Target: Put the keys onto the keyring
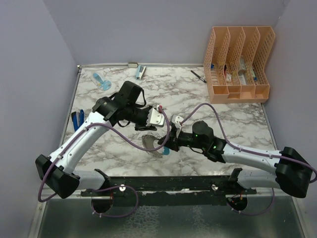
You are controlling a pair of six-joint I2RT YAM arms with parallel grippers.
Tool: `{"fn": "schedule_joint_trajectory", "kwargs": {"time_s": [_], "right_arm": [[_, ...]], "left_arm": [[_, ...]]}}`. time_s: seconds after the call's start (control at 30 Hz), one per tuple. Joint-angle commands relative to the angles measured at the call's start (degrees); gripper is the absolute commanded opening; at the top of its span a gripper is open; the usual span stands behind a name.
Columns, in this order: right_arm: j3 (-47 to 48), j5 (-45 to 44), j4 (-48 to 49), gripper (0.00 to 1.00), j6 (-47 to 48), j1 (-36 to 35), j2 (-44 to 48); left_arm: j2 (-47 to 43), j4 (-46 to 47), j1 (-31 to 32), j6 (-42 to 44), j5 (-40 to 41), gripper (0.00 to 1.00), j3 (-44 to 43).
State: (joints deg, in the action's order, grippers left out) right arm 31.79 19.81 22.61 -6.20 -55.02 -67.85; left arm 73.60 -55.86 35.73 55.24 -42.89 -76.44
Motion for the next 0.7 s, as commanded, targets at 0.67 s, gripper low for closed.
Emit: {"fn": "schedule_joint_trajectory", "kwargs": {"time_s": [0.67], "right_arm": [[3.12,-4.31,-2.03,0.01,-2.77,-0.25,0.66]], "left_arm": [[-1.35,6.82,-0.31,-5.45,-5.79,0.51,6.43]]}}
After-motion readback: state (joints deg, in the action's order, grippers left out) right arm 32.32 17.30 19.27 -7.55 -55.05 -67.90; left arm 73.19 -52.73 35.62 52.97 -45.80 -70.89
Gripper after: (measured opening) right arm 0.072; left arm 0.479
